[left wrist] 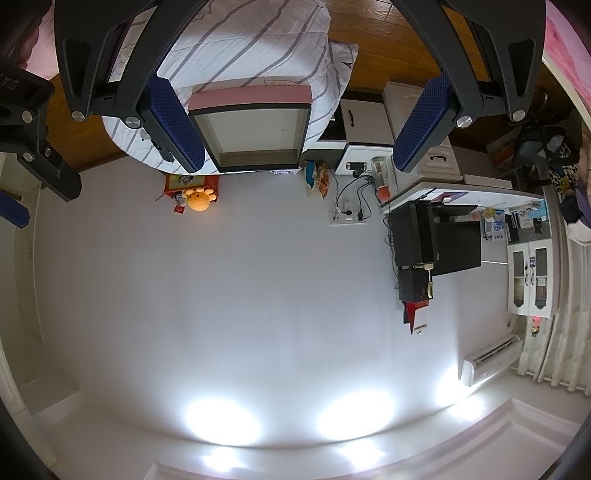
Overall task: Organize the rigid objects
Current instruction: 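Move both tools toward the pink box and the items on the bed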
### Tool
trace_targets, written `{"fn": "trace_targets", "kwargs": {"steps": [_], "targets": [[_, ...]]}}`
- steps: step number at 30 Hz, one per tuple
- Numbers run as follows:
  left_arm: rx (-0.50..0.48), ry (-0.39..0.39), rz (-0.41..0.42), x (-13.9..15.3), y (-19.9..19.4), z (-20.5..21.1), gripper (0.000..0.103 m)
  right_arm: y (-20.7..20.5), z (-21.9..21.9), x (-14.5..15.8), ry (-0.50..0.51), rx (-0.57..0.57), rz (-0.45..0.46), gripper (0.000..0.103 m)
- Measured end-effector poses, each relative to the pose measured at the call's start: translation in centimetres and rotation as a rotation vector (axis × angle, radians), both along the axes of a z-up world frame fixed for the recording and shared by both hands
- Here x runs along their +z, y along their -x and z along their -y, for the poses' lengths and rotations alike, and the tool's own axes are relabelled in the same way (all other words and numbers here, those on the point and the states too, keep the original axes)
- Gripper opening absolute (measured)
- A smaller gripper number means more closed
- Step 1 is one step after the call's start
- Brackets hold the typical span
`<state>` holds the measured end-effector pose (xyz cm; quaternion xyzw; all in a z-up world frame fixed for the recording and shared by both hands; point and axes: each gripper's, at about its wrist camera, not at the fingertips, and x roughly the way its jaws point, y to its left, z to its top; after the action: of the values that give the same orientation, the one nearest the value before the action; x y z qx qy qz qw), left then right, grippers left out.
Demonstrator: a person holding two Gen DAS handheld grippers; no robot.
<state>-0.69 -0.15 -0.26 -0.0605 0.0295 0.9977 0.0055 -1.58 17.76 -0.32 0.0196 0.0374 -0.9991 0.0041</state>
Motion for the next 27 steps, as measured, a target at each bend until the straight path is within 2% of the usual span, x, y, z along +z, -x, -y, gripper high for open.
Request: {"fn": "trace_targets", "kwargs": {"steps": [13, 21, 27], "targets": [[0.011, 0.015, 0.034, -0.3, 3.6, -0.3, 0.103, 2.9, 0.2, -0.7, 0.008, 0.0, 0.012, 0.103], [0.015, 0.026, 0.072, -0.6, 8.0, -0.9, 0.103, 6.7, 0.0, -0.9, 0.028, 0.0, 0.05, 0.103], [0.03, 0.013, 0.13, -1.0, 12.1, -0.9, 0.103, 10.2, -0.8, -1.1, 0.05, -0.01, 0.103, 0.103]]}}
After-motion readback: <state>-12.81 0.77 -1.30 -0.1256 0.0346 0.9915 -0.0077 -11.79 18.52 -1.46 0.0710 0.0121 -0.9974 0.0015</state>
